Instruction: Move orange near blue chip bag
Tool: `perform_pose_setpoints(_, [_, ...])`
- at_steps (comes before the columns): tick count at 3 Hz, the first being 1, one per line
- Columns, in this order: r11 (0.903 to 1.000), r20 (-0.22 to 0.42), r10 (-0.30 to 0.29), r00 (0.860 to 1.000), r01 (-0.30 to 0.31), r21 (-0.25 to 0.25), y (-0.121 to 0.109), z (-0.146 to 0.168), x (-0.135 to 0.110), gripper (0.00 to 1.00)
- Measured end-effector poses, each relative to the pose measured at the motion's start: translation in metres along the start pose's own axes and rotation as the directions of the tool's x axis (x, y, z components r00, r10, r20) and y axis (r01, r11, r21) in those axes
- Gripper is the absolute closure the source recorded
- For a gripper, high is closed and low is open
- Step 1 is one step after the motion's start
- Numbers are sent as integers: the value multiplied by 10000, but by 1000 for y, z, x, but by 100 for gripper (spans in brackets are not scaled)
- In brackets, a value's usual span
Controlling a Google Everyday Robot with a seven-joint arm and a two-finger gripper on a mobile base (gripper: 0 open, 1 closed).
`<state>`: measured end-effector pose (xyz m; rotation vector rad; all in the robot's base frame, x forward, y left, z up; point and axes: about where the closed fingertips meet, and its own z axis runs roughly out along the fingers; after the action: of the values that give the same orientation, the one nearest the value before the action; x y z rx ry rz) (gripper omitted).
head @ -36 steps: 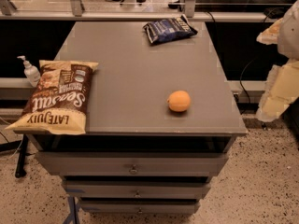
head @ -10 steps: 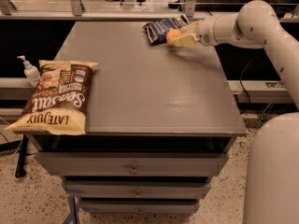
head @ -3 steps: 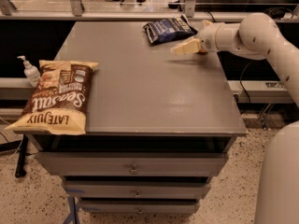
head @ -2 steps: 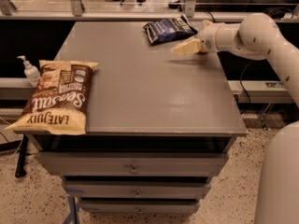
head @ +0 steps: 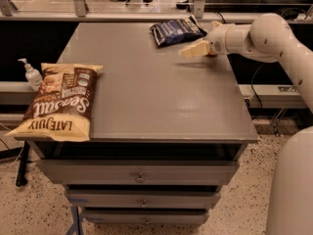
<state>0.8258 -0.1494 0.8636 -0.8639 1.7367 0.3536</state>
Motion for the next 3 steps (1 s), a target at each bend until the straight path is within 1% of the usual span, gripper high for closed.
perform_pose_setpoints(2, [10000, 3, 1, 10000, -1, -2, 0, 0, 0, 0])
perform_pose_setpoints(3, [9972, 1199, 36, 9928, 53, -742, 19, 19, -48, 0])
